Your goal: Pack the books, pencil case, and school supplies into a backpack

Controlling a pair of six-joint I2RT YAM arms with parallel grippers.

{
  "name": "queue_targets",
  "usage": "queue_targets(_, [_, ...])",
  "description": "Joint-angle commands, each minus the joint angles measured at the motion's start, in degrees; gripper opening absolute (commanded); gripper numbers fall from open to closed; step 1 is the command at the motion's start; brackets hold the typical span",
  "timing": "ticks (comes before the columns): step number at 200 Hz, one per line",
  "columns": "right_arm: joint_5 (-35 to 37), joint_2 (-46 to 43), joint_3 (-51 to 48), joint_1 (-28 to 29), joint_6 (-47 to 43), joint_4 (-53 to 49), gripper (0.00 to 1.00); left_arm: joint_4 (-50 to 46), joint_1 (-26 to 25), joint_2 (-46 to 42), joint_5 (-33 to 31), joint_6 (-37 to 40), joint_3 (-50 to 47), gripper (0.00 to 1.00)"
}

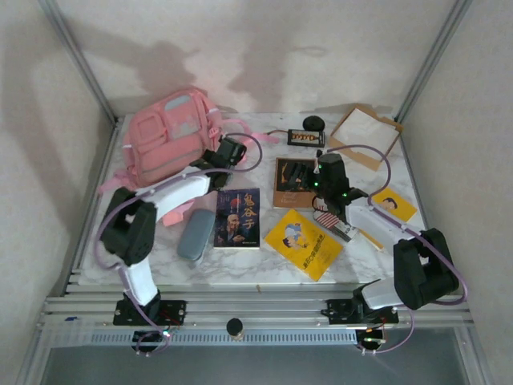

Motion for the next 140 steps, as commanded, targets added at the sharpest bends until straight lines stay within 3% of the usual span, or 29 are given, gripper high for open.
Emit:
queue_targets(1, [1.06,-1.28,0.32,1.21,1.32,-1.56,0.99,3.12,-1.92,-8.98,0.46,3.01,-2.23,0.00])
queue_targets(40, [1.47,-0.52,1.77,4.30,3.34,-2.54,0.99,-1.70,-4.76,-20.14,9.35,1.04,-8.59,0.00])
queue_targets(61, [-0.74,-0.53,1.63,4.60,5.38,-0.67,0.99,1.73,-5.90,-25.30,14.32,-0.84,-16.79,0.00])
queue_targets(140, [-8.27,10.87,7.79,7.28,13.82,7.88,0.95,7.71,-5.56,-30.83,21.80,-11.28,-30.35,0.00])
